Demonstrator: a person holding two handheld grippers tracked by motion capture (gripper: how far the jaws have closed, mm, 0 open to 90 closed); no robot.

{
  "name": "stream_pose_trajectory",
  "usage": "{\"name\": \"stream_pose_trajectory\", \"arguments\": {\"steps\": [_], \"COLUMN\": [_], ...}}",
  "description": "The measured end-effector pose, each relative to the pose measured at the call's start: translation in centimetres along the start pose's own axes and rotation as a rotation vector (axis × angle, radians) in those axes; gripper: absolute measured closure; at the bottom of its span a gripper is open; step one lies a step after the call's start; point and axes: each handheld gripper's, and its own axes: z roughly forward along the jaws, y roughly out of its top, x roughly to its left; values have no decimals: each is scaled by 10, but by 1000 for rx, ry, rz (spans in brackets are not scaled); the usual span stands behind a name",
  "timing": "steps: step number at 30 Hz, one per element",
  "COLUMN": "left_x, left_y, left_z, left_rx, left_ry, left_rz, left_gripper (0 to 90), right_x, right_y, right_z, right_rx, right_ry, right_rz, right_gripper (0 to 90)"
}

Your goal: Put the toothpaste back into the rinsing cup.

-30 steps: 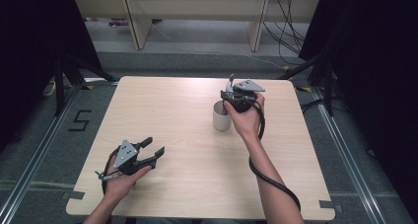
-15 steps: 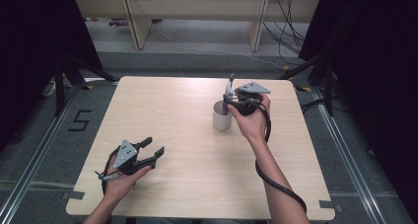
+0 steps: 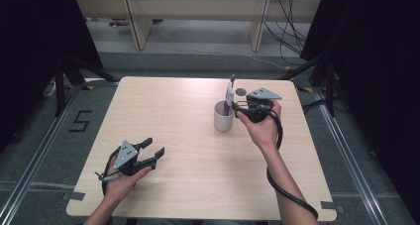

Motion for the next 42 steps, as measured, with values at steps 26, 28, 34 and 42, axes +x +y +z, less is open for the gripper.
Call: {"name": "stream_pose_trajectory", "arguments": {"steps": [26,28,34,42], "left_x": [4,4,4,6], "left_y": [-5,-6,-8,-11], "left_z": [2,0,2,1], "left_rx": [-4,16,-5,5], "left_ry": [9,22,12,28], "left_rz": [-5,-11,4,0], "left_gripper": [373,373,373,374], "right_x": [-26,-24,-20,-16], "right_y": [-86,-98,-120,-124], "right_z": [-46,-48,-49,-51], "right_rx": [47,32,-19,-37], "right_ry": [-41,-36,-19,-29], "right_rz": [56,105,111,75], "right_gripper": [390,393,400,402]}}
